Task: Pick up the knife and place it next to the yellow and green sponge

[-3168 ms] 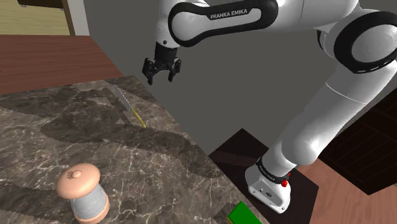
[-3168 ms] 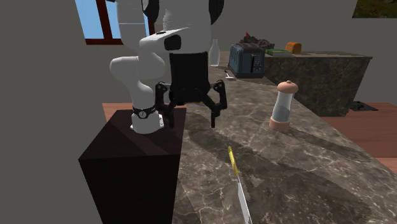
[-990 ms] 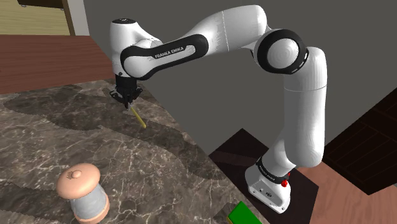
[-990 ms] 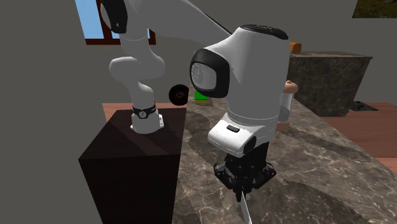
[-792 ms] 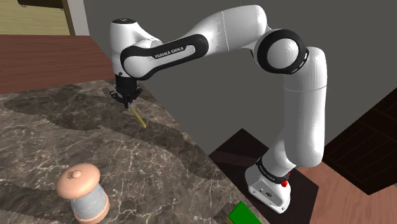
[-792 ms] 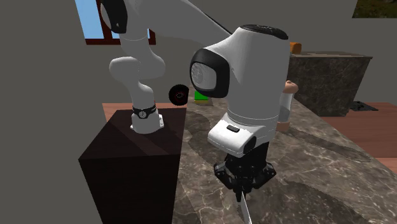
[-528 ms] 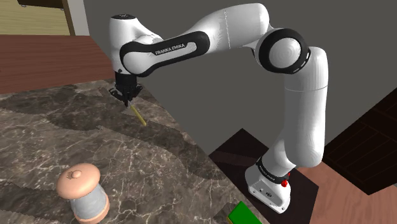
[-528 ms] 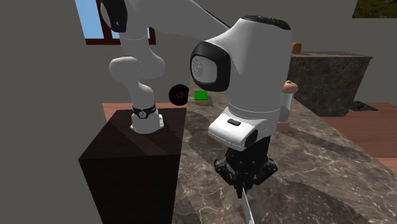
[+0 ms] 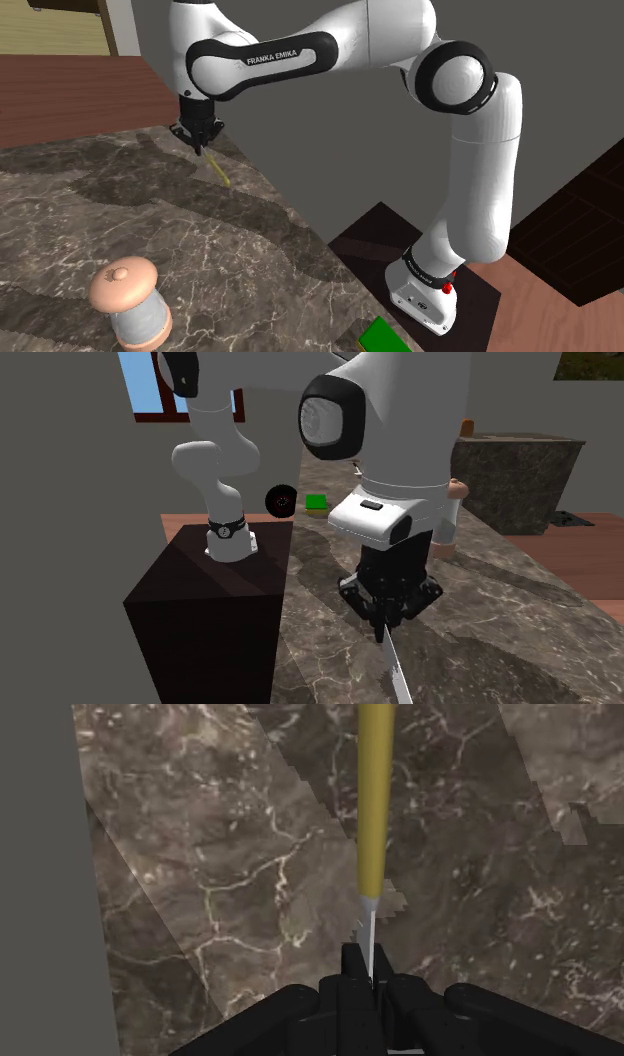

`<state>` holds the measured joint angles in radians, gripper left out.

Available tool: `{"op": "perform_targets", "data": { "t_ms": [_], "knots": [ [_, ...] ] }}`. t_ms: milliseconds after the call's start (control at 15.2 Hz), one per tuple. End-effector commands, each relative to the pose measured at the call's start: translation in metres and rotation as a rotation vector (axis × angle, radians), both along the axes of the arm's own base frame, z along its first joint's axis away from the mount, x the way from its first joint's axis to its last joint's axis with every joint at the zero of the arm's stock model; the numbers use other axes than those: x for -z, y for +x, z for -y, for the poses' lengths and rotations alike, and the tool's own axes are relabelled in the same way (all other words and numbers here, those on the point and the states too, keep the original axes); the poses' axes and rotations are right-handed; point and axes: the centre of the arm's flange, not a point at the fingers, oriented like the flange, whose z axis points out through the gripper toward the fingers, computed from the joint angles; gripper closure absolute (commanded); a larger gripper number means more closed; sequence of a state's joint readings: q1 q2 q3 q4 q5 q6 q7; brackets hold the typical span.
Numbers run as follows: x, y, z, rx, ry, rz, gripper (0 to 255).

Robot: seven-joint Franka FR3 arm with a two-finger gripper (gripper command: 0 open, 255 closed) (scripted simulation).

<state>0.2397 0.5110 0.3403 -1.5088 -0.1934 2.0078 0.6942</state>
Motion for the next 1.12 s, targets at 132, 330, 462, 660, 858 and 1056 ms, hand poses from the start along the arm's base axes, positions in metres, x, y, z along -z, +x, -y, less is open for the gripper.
{"op": "perform_targets", "data": {
  "t_ms": [132,330,462,660,858,1056],
  "knots": [
    [-0.02,0.0,0.0,0.0,0.0,0.0,255],
    [-0.036,0.0,0.0,0.0,0.0,0.0,255],
    [-0.047,0.0,0.0,0.0,0.0,0.0,255],
    [-0.062,0.0,0.0,0.0,0.0,0.0,255],
    [-0.064,-0.025,-0.007,0.0,0.0,0.0,255],
    [-0.064,-0.064,-0.017,0.0,0.0,0.0,255]
  ]
}}
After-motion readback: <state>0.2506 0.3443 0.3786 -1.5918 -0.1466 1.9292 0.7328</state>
